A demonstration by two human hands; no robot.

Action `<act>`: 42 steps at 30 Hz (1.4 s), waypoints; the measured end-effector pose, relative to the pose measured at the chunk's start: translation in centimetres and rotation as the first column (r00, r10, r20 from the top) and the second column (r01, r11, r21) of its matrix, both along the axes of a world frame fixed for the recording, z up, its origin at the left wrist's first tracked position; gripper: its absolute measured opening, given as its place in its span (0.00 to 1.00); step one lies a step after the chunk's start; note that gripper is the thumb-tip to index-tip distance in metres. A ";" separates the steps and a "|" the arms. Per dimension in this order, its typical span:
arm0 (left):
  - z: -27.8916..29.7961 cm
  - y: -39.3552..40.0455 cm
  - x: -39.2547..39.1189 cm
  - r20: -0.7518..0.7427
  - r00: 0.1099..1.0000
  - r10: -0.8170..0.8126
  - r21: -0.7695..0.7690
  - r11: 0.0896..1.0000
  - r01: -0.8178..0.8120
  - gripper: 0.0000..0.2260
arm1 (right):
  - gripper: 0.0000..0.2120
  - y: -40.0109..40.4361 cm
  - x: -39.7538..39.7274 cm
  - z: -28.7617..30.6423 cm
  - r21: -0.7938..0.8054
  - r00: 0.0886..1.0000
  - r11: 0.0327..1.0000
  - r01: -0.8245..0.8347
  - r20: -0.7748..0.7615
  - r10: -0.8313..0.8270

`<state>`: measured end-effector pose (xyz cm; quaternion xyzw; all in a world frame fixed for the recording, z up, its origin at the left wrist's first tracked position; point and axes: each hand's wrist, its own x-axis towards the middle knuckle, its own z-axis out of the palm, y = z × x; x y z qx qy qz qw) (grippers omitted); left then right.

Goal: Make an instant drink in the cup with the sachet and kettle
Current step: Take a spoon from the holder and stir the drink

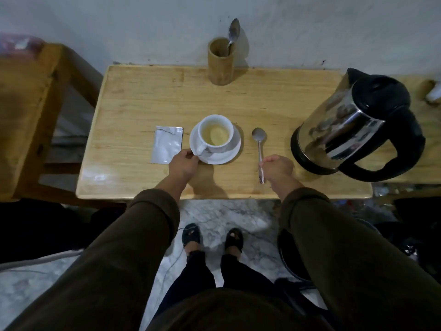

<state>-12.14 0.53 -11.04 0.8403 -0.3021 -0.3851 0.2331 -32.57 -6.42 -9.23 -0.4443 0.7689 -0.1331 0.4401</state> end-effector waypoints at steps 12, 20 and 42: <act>-0.3 0.3 -1.3 0.058 0.993 0.106 -0.030 0.994 -0.105 0.17 | 0.10 -1.1 0.0 -0.7 0.048 0.959 0.976 -0.210 -0.183 0.216; -0.1 0.3 -1.5 0.053 0.991 0.122 -0.025 0.992 -0.121 0.17 | 0.12 -1.2 0.1 0.0 0.098 0.872 0.926 -0.364 -0.314 0.376; 2.6 6.6 -1.3 0.034 0.993 0.116 -0.136 0.985 -0.110 0.16 | 0.05 2.8 0.6 3.1 -0.238 0.977 0.947 -0.214 -0.027 0.214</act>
